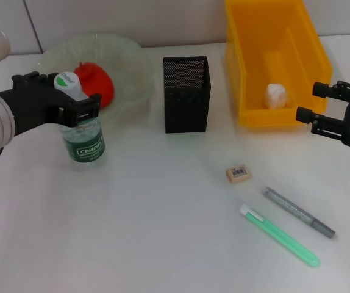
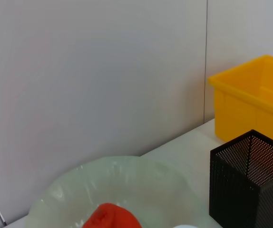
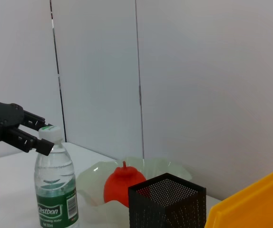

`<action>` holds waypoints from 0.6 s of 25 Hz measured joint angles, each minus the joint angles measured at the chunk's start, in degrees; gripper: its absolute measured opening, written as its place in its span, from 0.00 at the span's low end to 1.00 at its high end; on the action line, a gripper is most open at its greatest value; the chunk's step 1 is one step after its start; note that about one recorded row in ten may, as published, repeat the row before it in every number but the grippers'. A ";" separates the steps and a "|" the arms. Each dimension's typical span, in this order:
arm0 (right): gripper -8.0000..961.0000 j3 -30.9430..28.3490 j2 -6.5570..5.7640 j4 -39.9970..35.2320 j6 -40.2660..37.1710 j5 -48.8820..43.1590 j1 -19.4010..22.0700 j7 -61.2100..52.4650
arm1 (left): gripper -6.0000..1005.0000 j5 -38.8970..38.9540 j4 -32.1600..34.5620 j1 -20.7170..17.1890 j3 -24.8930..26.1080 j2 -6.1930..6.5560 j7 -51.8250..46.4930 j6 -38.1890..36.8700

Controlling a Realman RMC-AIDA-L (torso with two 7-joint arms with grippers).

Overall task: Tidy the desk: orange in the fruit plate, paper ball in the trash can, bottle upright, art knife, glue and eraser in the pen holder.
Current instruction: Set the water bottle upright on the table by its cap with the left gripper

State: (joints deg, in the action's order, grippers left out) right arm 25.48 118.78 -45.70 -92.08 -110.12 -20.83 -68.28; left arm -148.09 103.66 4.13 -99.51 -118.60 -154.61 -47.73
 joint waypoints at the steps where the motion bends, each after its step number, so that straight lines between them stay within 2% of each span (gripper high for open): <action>1: 0.70 0.00 0.02 0.00 0.01 0.00 0.00 0.00 | 0.60 0.00 0.08 0.00 -0.02 0.00 0.00 0.00; 6: 0.70 0.00 0.04 0.06 0.11 0.00 0.01 0.00 | 0.79 0.00 0.20 0.00 0.29 0.03 0.19 0.31; 15: 0.70 0.11 0.05 0.34 0.39 0.00 -0.06 0.07 | 0.79 -0.58 0.31 0.02 1.94 0.09 0.70 1.77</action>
State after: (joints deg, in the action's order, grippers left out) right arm 25.59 118.83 -45.36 -91.69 -110.12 -20.89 -68.21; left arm -148.67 103.98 4.15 -97.57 -118.50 -153.91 -45.95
